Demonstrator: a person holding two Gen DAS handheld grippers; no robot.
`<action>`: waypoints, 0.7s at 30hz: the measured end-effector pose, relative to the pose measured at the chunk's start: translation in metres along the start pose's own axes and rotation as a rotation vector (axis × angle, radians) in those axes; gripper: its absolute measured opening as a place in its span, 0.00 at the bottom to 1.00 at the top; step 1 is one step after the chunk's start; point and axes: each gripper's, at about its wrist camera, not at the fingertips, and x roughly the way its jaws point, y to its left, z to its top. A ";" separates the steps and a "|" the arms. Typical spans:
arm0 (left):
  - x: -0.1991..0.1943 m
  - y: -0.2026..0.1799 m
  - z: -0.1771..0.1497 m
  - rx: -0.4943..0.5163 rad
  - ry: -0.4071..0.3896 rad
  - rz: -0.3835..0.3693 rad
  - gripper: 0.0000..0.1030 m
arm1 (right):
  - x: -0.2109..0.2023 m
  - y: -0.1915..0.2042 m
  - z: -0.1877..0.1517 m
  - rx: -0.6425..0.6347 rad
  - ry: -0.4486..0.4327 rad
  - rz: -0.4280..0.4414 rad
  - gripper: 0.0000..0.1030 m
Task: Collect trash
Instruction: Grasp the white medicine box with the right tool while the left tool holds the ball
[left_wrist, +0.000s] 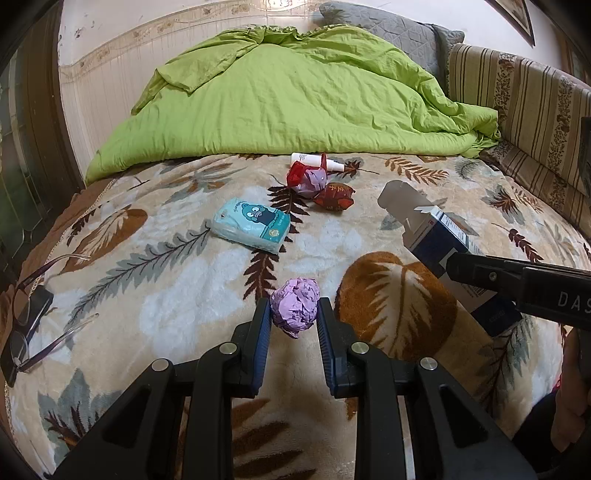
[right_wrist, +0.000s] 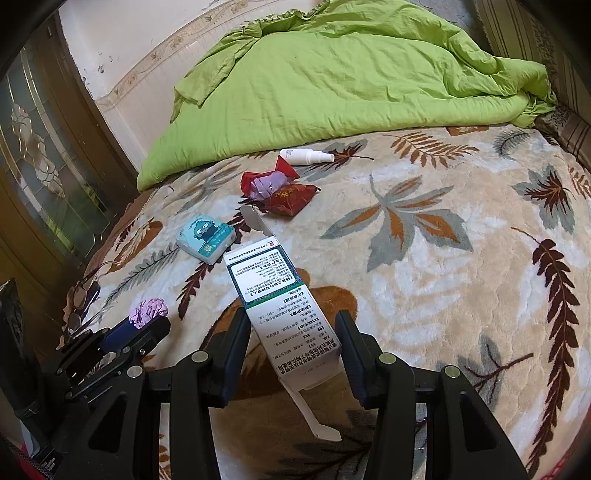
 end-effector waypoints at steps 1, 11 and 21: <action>-0.001 -0.001 0.000 -0.001 -0.001 0.002 0.23 | 0.000 0.000 0.000 0.001 -0.001 -0.001 0.50; 0.000 -0.001 0.000 0.000 -0.001 0.001 0.23 | 0.000 0.000 0.000 0.003 -0.003 0.004 0.50; 0.000 -0.001 0.000 -0.001 -0.001 0.001 0.23 | 0.000 -0.001 0.000 0.002 -0.002 0.004 0.50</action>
